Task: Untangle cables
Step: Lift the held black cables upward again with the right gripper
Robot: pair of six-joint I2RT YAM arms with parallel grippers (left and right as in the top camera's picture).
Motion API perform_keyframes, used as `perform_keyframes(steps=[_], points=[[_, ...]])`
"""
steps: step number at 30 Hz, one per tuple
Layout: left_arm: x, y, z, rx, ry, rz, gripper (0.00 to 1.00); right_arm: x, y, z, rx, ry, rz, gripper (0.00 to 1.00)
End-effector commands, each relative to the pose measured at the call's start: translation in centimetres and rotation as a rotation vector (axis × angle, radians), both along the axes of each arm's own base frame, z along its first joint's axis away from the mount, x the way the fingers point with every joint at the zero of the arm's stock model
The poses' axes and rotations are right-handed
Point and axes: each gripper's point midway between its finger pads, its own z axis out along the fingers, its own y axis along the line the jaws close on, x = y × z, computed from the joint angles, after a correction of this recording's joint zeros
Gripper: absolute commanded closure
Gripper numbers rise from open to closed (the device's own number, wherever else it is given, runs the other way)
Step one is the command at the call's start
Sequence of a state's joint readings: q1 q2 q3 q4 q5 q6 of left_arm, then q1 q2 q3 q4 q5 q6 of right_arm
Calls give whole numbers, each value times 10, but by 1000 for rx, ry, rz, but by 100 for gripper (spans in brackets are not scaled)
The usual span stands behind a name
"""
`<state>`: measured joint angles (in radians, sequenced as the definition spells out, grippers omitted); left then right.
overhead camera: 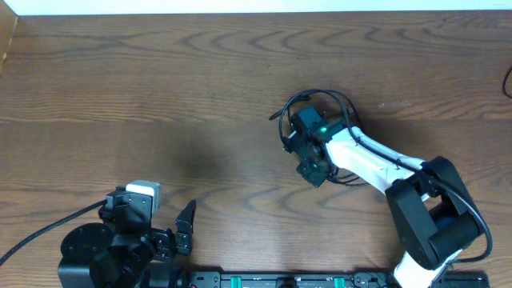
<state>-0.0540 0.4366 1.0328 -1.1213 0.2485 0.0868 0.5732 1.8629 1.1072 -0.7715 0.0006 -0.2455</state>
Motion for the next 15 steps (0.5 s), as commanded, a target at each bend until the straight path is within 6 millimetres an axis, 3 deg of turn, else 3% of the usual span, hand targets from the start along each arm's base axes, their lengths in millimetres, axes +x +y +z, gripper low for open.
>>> perform_keyframes(steps=[1, 10, 13, 15], points=[[-1, 0, 3, 13, -11, -9, 0, 7, 11, 7, 26, 38, -17, 99], [0, 0, 3, 13, -12, -9, 0, 76, 57, 108, 379, -102, 45, 99], [0, 0, 3, 13, -12, -9, 0, 100, 53, 137, 454, -161, 32, 99], [0, 0, 3, 13, -12, -9, 0, 119, 40, 154, 444, -228, 31, 99]])
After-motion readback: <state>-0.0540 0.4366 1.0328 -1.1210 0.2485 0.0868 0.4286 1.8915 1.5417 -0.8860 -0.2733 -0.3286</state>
